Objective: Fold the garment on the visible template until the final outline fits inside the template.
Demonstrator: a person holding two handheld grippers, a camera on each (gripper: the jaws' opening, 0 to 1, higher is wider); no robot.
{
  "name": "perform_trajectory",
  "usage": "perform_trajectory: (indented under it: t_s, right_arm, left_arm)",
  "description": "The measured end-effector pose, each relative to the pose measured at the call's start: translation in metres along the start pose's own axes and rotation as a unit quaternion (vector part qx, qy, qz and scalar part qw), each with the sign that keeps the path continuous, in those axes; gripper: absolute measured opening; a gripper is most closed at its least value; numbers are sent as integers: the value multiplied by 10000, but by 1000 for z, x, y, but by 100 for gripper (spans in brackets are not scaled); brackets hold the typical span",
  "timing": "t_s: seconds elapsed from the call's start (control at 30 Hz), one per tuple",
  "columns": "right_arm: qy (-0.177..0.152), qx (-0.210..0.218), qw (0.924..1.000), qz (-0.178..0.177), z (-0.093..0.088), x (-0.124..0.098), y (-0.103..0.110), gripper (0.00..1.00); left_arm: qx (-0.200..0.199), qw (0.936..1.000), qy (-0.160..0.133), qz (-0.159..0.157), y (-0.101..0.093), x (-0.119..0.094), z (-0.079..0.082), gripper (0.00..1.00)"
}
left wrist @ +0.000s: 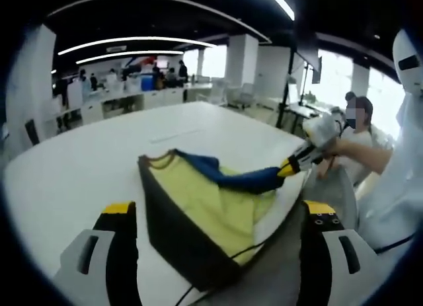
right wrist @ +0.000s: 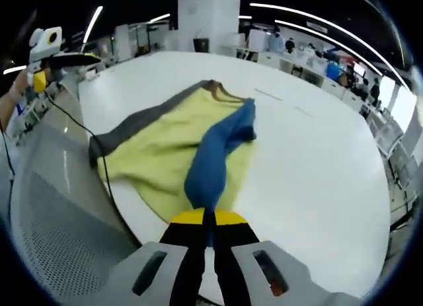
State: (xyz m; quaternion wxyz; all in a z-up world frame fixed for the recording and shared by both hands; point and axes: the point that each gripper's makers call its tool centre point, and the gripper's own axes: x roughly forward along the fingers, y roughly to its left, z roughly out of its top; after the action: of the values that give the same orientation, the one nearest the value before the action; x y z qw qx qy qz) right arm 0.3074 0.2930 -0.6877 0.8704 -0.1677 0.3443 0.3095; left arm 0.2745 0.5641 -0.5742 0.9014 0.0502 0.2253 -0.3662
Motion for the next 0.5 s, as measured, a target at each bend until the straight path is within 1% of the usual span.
perform_trajectory:
  t_s: [0.13,0.2,0.23,0.3,0.37,0.5]
  right_arm:
    - [-15,-58,9999,-99,-3,-2,-19,3]
    - [72,-133,9997,-181,-8,-2,-26,3]
    - [101,-170,9994,-267,-11,-3,-31,3]
    - [110,-128,9993,-322,-15,-6,-39,3]
    - [105,-61,9992,-371,-18,-7,-47,3]
    - [214,-124,9985,-496,-25,-10,-61,3]
  left_arm:
    - [23,10000,4,-10,-1,0,0,100]
    - [-2,10000,-34,17,-1,0,2,100]
    - [26,10000,-76,55,0,-1,4,100]
    - [35,9998,-104,136,2,-2,6,100]
    - [45,9998,-80,188,4,-3,5,100]
    - [68,9997,-25,215,3,-6,3,100]
